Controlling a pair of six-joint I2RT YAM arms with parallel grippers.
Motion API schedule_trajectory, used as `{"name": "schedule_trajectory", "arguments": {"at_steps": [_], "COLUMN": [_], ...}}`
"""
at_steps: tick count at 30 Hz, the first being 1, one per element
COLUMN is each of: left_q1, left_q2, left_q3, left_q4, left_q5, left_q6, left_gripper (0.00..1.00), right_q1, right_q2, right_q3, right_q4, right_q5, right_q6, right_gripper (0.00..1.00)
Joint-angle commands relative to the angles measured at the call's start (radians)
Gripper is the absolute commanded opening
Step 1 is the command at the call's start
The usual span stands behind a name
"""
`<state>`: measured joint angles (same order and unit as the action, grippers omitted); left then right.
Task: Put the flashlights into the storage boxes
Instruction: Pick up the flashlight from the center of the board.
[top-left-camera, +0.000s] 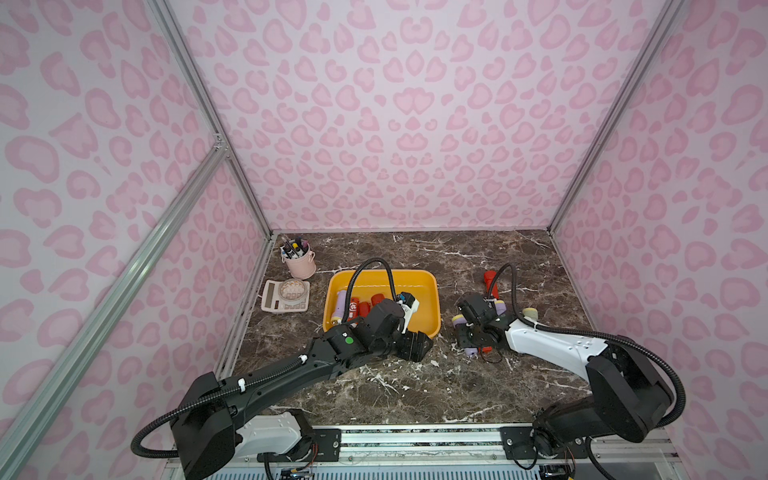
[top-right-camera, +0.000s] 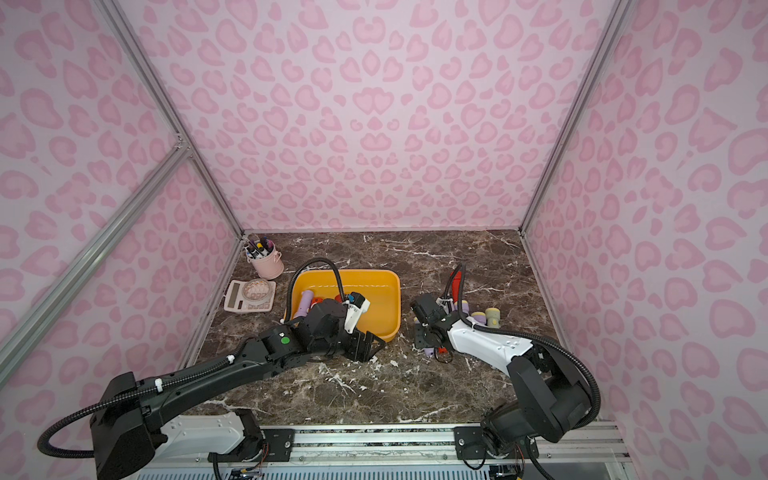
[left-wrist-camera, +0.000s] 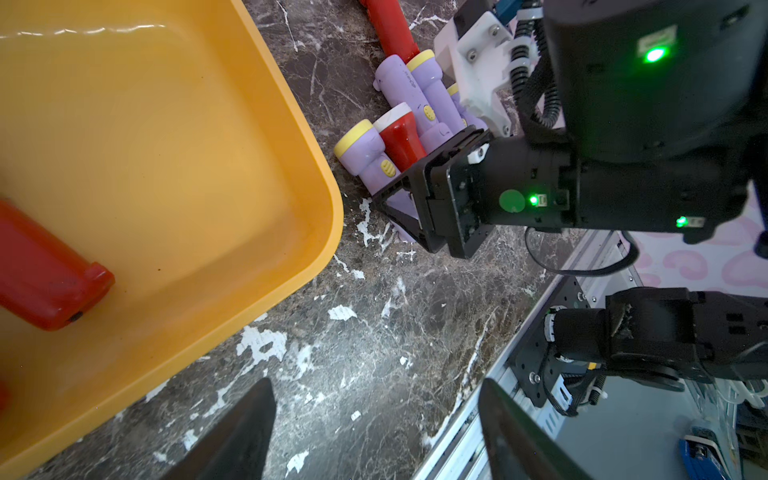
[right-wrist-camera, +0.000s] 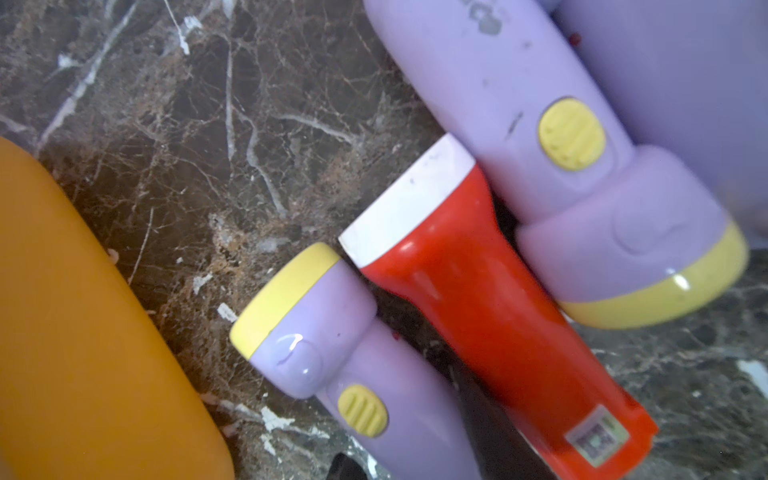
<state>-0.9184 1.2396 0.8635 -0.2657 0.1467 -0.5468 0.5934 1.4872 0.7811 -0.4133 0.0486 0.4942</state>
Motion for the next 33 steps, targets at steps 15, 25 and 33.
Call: {"name": "schedule_trajectory", "arguments": {"at_steps": [15,25,33], "left_q1": [0.000,0.000,0.000], "left_q2": [-0.083,-0.160,-0.320], "left_q3": [-0.039,-0.041,-0.082], "left_q4": [-0.057,-0.116,-0.200], "left_q5": [-0.106,-0.166,-0.236], "left_q6": [0.031,0.058,0.048], "left_gripper": [0.78,0.78,0.80], "right_q1": [0.022,0.082,0.148], "right_q2": [0.051,0.023,0.115], "right_q3": [0.091,0.277,0.442], "right_q4": [-0.052,-0.181,-0.204], "right_q5": [0.021,0.077,0.063], "right_q6": [0.011,0.005,0.006], "right_gripper": [0.36,0.36,0.36]}}
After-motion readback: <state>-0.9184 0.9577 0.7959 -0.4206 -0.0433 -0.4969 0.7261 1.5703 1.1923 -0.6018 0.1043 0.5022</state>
